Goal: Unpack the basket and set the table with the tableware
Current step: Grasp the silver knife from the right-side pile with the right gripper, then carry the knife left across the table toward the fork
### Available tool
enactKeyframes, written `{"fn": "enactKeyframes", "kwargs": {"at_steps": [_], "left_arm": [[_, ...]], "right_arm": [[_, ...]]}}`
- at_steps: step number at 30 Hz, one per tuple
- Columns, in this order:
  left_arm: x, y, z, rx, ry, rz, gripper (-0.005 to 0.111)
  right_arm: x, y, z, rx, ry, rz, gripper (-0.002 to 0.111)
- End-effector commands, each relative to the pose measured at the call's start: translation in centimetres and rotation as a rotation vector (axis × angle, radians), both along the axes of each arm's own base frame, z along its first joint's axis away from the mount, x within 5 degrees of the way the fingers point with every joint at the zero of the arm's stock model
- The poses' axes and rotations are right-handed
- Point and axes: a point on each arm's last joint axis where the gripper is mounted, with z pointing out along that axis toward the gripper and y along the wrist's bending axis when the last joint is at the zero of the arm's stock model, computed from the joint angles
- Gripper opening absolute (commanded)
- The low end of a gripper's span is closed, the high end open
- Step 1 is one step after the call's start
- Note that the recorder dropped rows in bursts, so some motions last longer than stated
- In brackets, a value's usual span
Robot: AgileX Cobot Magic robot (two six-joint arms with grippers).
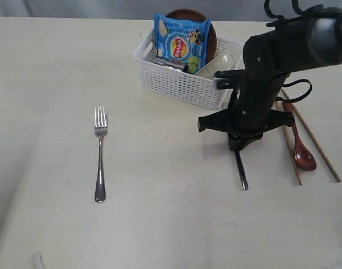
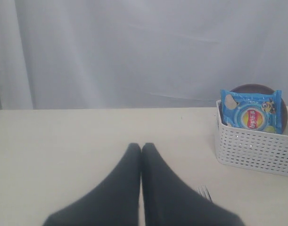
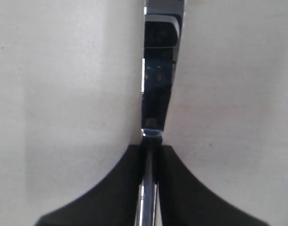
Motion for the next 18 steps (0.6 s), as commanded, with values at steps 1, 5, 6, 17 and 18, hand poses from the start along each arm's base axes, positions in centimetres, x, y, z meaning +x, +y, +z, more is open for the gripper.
{"fn": "enactKeyframes", "kwargs": {"at_steps": [1,5,6,17,18], "left_arm": [[0.0,0.0,0.0,0.004,-0.008,0.000,0.000],[0.0,0.0,0.0,0.004,-0.008,0.000,0.000],[0.0,0.0,0.0,0.004,-0.008,0.000,0.000],[0.0,0.0,0.0,-0.001,-0.009,0.000,0.000],[0.0,0.0,0.0,-0.001,-0.009,0.000,0.000]], "right_arm": [[-0.8,-0.7,-2.0,-0.047,0.055,0.046,0.000],[-0.9,-0.8,-0.3,-0.037,0.029,0.047,0.000],[-0.9,-0.8,0.1,-0.031,0.019,0.047,0.000],[-1.6,-2.7,4.0,-0.006,-0.069,0.007,0.000],[-1.8,-2.7,4.2,-0.004,-0.073,0.007,0.000]]}}
